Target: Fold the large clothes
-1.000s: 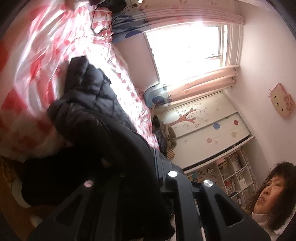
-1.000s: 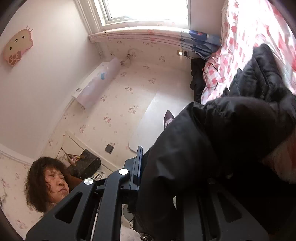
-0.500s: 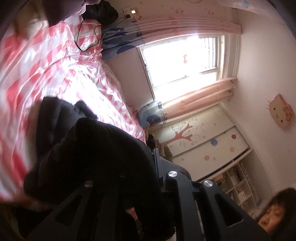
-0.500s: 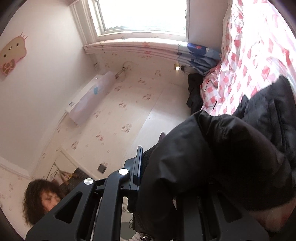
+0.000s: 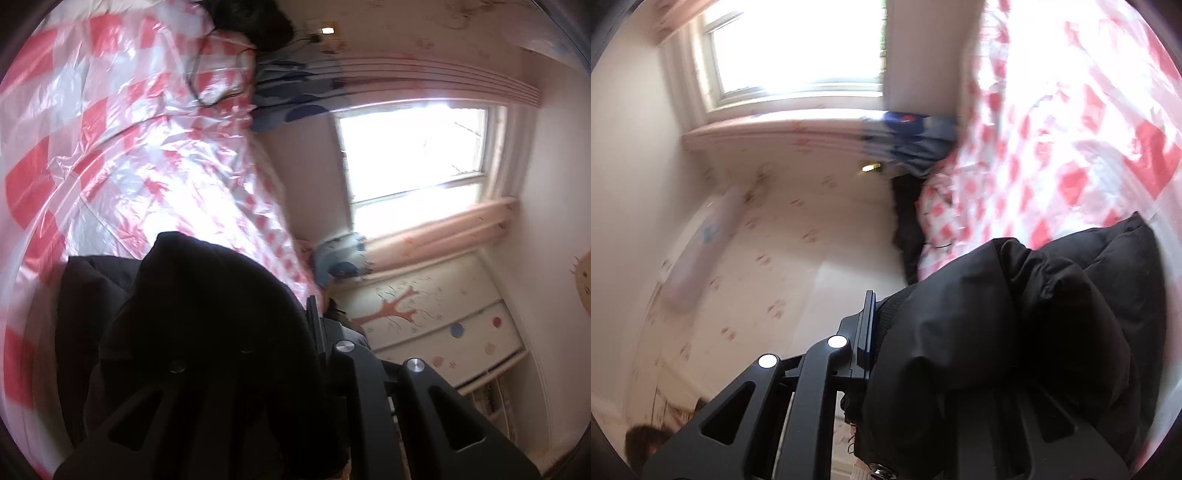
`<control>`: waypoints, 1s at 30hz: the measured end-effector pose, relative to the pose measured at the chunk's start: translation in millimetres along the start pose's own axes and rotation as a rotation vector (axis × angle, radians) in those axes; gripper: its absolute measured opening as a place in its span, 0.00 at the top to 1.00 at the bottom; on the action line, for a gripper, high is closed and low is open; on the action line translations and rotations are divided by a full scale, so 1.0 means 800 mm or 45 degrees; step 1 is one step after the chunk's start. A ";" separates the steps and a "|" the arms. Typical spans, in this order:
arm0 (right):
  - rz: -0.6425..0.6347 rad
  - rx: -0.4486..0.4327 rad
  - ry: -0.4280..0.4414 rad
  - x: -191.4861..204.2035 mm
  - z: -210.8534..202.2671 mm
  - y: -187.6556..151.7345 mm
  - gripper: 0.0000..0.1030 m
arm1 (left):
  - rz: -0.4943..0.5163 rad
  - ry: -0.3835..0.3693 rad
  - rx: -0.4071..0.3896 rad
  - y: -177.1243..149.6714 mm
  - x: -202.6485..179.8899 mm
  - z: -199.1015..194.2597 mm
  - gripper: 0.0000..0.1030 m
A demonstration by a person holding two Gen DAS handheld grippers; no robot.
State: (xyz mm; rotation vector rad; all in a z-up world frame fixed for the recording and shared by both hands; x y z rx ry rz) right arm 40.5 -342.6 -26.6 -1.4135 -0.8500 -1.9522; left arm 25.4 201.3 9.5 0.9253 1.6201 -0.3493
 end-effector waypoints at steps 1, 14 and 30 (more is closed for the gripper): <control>0.022 -0.009 -0.027 -0.016 0.005 0.007 0.84 | -0.013 0.022 -0.002 0.005 0.009 0.010 0.89; 0.195 -0.007 -0.300 -0.155 0.047 0.051 0.77 | -0.139 0.303 0.052 0.031 0.108 0.106 0.81; -0.814 0.511 -0.924 -0.020 0.139 -0.072 0.07 | 0.652 0.410 0.162 -0.076 -0.094 0.107 0.13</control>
Point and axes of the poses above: each gripper's, at about its wrist camera, not at the fingertips, and z roughly the way its jaws point, x to its left, y to its top, the point moved 5 cm from there along z, roughly the way its jaws point, and after that the axes turned 8 degrees about y, right-handed, at the moved point
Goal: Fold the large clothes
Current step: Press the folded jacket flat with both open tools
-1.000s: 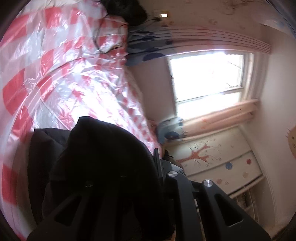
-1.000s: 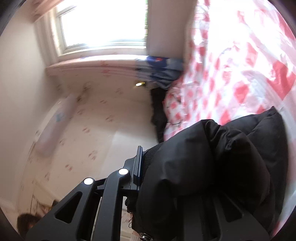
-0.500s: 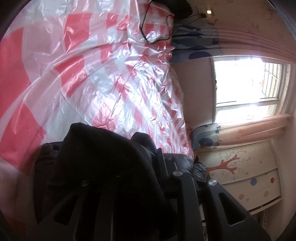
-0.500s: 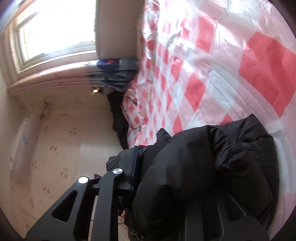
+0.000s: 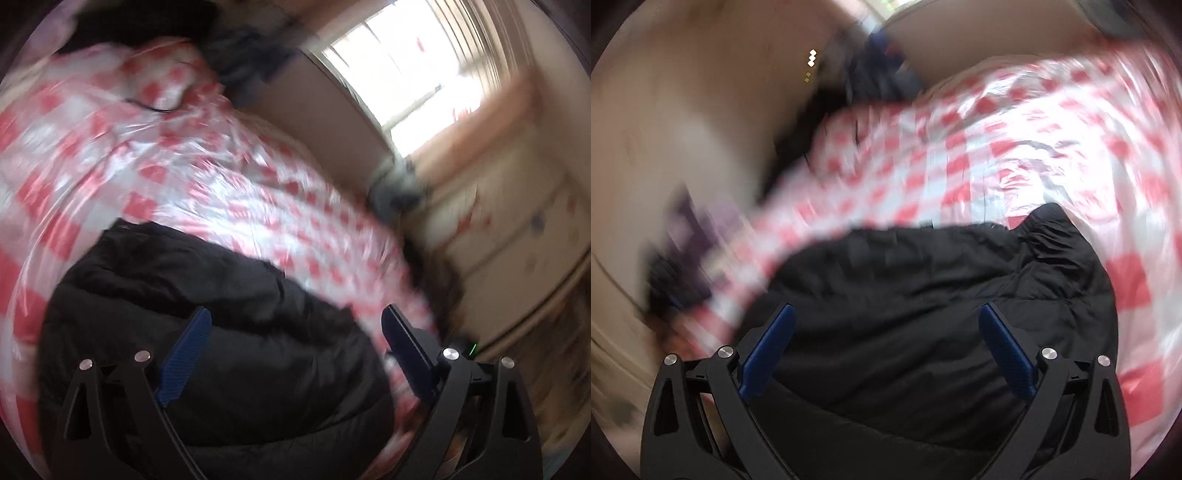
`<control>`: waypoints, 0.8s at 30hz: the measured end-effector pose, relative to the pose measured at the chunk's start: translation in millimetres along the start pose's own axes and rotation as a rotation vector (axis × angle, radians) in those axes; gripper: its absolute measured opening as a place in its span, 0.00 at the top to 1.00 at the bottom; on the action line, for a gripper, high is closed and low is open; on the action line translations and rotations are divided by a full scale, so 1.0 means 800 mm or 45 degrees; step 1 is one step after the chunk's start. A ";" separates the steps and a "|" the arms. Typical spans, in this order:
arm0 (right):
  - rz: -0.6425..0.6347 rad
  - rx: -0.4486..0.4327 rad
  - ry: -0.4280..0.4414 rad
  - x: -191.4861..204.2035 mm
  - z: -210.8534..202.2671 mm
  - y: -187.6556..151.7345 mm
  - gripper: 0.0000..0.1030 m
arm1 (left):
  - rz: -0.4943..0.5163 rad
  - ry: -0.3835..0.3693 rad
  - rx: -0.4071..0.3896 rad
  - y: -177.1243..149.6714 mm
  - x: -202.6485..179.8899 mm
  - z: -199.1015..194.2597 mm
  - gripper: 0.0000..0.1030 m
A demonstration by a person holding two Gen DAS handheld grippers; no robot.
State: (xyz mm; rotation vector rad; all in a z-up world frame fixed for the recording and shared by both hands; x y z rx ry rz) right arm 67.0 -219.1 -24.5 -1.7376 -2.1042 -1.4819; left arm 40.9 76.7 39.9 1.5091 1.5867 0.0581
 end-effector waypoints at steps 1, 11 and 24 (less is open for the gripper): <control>-0.056 0.058 -0.079 0.005 0.024 -0.002 0.07 | 0.083 0.039 0.037 -0.007 -0.016 0.021 0.13; 0.085 0.171 -0.257 -0.066 0.117 0.016 0.07 | -0.090 0.279 0.261 -0.008 0.049 0.140 0.16; 0.076 0.246 -0.294 -0.068 0.233 0.056 0.07 | -0.050 0.271 0.082 -0.014 0.069 0.174 0.16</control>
Point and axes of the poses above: each gripper's, at about its wrist camera, not at the fingertips, and z roughly the way its jaws point, x to its left, y to its top, the point moved 5 cm from there along z, roughly the way its jaws point, and after that the axes turned 8 degrees about y, right-handed, at the moved point
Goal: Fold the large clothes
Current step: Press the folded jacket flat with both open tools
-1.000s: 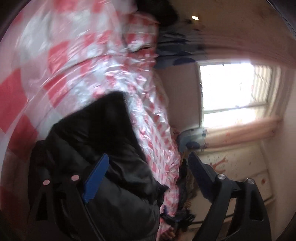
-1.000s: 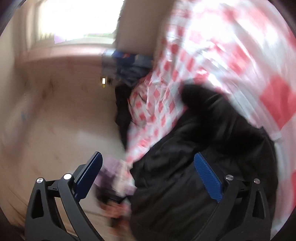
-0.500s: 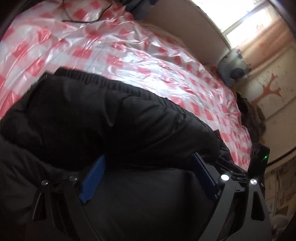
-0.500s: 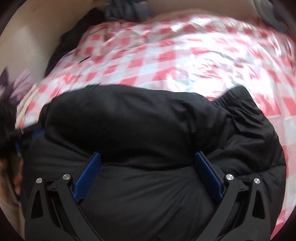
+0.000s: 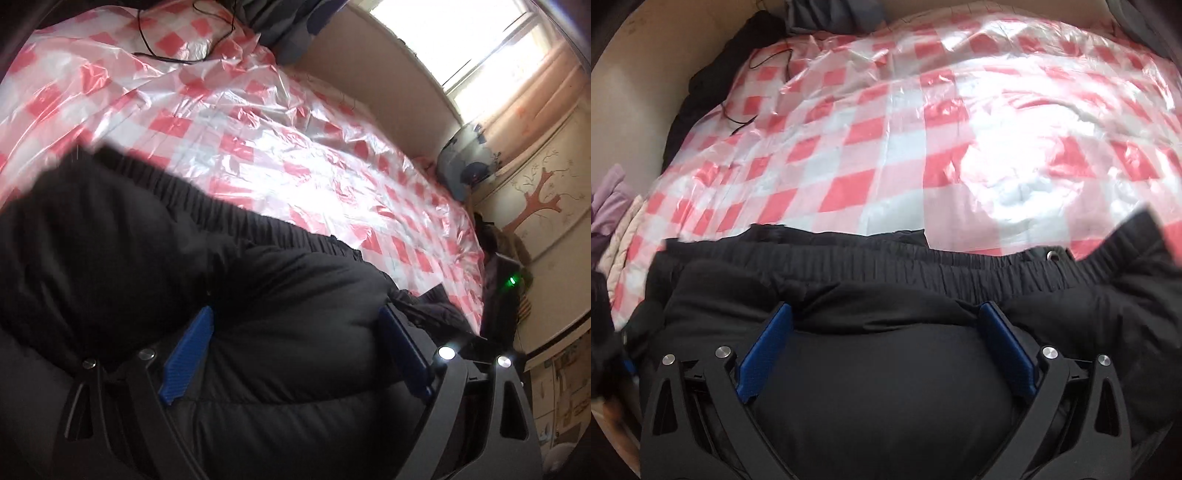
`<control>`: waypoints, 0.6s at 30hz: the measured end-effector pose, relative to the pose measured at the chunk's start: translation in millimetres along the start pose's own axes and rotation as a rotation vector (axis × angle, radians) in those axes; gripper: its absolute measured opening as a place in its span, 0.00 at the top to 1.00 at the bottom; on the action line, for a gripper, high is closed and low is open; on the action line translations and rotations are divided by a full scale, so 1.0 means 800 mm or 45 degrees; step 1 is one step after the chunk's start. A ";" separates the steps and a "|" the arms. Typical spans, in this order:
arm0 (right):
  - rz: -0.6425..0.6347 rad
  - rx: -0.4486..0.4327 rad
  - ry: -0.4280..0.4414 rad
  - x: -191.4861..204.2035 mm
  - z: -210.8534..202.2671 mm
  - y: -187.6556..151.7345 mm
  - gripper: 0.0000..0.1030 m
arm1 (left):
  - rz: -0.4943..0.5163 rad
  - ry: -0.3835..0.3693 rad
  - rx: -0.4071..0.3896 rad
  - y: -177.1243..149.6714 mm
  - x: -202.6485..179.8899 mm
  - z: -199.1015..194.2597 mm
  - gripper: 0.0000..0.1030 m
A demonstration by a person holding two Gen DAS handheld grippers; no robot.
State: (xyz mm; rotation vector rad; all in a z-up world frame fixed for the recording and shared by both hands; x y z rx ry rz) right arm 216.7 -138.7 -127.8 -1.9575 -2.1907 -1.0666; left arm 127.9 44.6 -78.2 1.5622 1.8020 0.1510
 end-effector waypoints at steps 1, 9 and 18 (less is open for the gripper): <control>-0.018 0.022 -0.013 0.003 0.003 -0.001 0.07 | 0.001 0.000 0.003 -0.003 0.002 0.001 0.16; -0.014 -0.182 -0.029 -0.016 -0.108 -0.010 0.07 | -0.084 -0.033 -0.174 0.018 0.028 -0.098 0.14; 0.153 -0.171 -0.043 -0.109 -0.074 -0.051 0.07 | -0.176 -0.005 -0.109 -0.013 0.081 -0.055 0.15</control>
Point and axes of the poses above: each gripper's, at about its wrist camera, not at the fingertips, and z roughly the way its jaws point, x to its left, y to its top, the point moved 5 cm from there along z, roughly the way its jaws point, and after that the axes turned 8 degrees about y, right-handed, at the moved point
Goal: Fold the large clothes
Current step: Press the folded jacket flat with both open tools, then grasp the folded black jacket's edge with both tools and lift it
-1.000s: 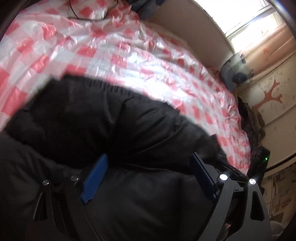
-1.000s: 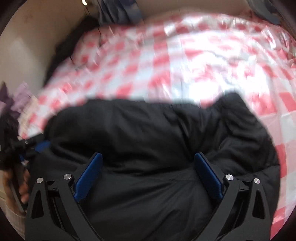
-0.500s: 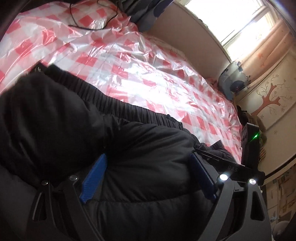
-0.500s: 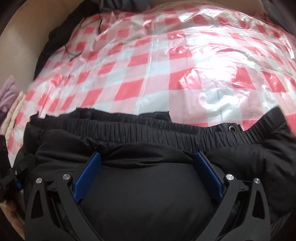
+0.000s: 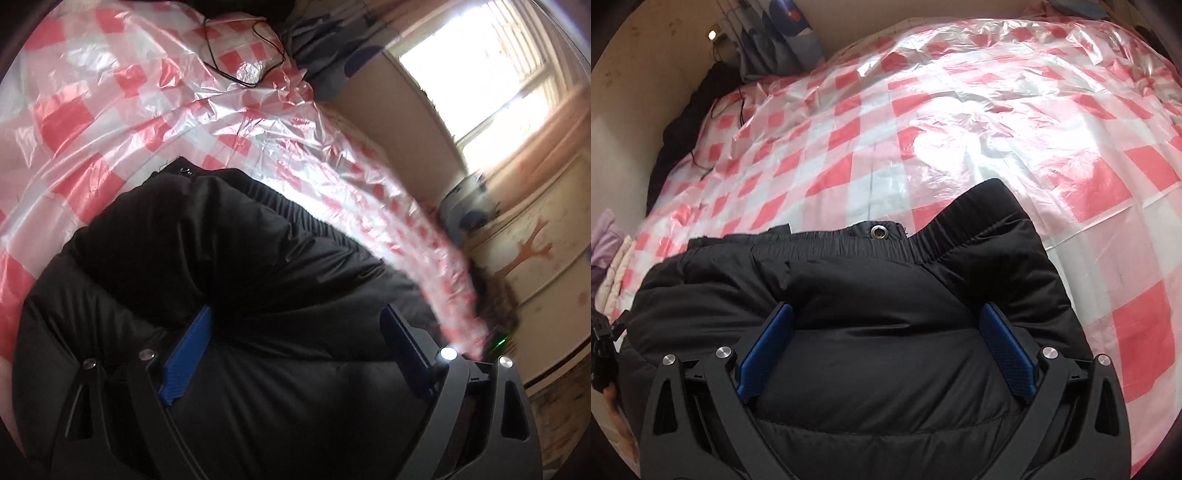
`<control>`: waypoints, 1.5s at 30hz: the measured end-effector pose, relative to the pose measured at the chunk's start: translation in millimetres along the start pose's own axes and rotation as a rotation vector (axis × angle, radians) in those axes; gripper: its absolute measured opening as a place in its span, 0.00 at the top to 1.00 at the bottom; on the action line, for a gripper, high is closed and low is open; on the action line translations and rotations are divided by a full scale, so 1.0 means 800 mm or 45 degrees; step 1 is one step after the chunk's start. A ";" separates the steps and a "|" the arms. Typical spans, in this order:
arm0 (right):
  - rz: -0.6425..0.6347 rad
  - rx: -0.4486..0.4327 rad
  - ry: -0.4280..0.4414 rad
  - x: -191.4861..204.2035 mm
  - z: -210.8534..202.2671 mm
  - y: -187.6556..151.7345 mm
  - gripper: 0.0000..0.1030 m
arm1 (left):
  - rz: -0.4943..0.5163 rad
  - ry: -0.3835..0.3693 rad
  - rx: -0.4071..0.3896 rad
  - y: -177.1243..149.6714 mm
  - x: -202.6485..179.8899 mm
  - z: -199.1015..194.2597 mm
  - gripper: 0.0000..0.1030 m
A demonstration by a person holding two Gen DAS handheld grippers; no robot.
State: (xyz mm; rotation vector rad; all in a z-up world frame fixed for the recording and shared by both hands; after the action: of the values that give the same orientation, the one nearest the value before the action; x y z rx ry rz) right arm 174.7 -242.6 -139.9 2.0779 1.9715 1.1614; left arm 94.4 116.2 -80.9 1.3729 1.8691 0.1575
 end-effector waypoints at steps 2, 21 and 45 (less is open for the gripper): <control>-0.002 -0.012 -0.013 0.006 -0.022 -0.002 0.07 | -0.021 -0.012 0.012 0.001 -0.001 -0.016 0.15; -0.212 0.540 0.842 0.319 -0.083 -0.305 0.07 | -0.472 -0.266 0.143 -0.167 0.099 -0.252 0.08; 0.181 0.209 0.712 0.177 -0.168 -0.260 0.06 | -0.687 -0.162 0.154 -0.153 0.024 -0.120 0.07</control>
State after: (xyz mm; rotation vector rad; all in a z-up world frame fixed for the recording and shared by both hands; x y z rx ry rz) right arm -85.3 -139.7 -83.2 2.1719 2.2251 1.8344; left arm -62.2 115.2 -90.0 0.8840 2.0917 -0.3121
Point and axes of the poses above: each gripper's, at about its wrist camera, not at the fingertips, and z roughly the way its jaws point, x to its left, y to its top, the point moved 5 cm from there along z, roughly the way its jaws point, and after that the axes turned 8 degrees about y, right-handed, at the moved point
